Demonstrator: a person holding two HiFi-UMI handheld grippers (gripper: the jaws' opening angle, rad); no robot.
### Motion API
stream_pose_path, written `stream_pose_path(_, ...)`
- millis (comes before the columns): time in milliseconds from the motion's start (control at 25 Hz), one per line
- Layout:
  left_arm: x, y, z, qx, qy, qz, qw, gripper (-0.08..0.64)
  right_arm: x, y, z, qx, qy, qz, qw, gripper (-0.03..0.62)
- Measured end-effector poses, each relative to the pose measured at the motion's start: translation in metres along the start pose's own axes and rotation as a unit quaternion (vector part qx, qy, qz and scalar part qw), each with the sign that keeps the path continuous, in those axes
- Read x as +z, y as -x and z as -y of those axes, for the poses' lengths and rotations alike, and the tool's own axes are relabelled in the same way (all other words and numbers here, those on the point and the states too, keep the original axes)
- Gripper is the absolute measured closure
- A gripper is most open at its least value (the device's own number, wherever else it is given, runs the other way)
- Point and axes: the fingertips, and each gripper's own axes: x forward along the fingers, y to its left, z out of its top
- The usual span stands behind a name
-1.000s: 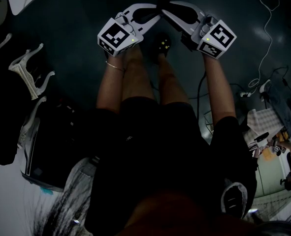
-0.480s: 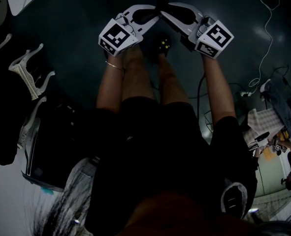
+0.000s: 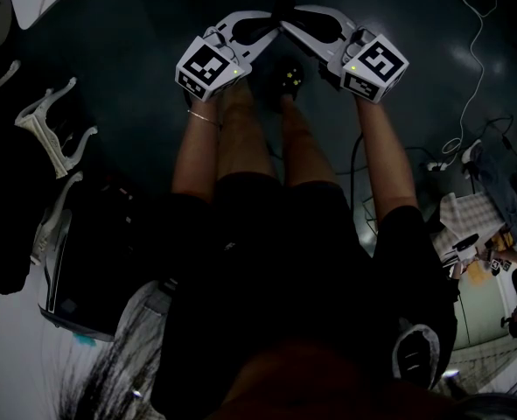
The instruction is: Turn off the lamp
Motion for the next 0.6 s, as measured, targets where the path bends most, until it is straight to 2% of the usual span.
stream_pose_path(200, -0.0013, 0.0015, -0.002, 0.008, -0.003, -0.003, 1.0, 0.543, -0.0011, 0.0003, 0.0017, -0.008, 0.002, -0.001, 1.0, 0.523)
stream_pose_path(400, 0.0004, 0.0081, -0.0049, 0.016, 0.01, 0.012, 0.9997, 0.543, -0.002, 0.0016, 0.0055, -0.012, -0.005, 0.004, 1.0, 0.525)
stream_pose_path(600, -0.0012, 0.0093, -0.0075, 0.025, 0.006, 0.004, 0.9997, 0.543, -0.0025, 0.0001, 0.0085, -0.025, -0.018, 0.011, 0.999, 0.525)
